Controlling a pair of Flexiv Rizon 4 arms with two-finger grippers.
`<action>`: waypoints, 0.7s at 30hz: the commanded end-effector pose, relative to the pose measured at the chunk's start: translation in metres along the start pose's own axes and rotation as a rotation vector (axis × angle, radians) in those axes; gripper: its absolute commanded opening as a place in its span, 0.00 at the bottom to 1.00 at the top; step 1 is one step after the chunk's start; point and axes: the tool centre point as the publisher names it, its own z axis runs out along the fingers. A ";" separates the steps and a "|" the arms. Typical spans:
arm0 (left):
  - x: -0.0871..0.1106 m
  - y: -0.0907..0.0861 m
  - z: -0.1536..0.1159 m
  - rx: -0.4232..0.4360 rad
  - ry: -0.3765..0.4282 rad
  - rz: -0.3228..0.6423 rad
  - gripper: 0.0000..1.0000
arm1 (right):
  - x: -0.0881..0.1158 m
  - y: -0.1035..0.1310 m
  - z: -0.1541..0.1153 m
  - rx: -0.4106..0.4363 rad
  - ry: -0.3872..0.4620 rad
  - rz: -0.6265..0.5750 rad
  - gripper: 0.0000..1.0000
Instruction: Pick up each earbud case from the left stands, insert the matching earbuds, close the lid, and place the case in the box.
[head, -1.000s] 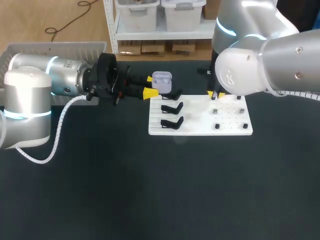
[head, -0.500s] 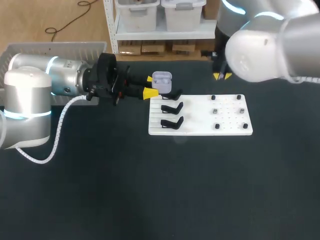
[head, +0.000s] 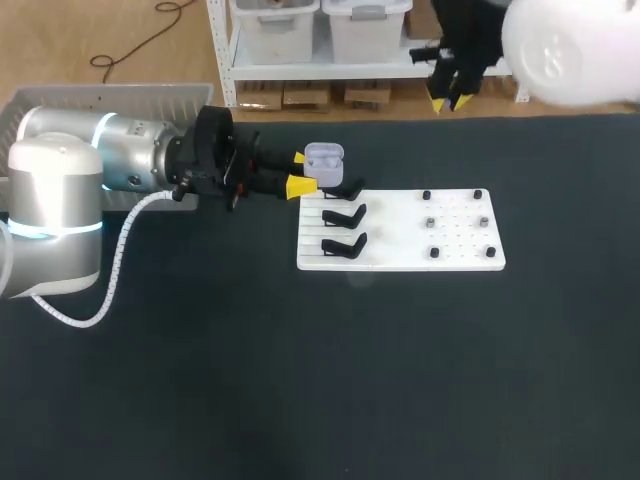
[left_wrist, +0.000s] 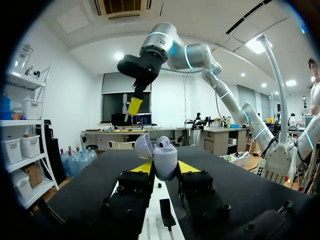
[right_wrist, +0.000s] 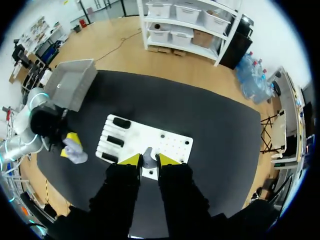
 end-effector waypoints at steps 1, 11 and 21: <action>0.000 -0.002 0.000 -0.005 -0.001 0.003 0.00 | -0.010 0.020 -0.011 0.009 0.156 -0.004 0.00; 0.000 -0.002 0.000 -0.005 -0.001 0.003 0.00 | -0.003 0.067 -0.016 0.012 0.179 -0.052 0.00; 0.000 -0.002 0.000 -0.005 -0.001 0.003 0.00 | 0.018 0.089 -0.013 -0.052 0.128 -0.137 0.00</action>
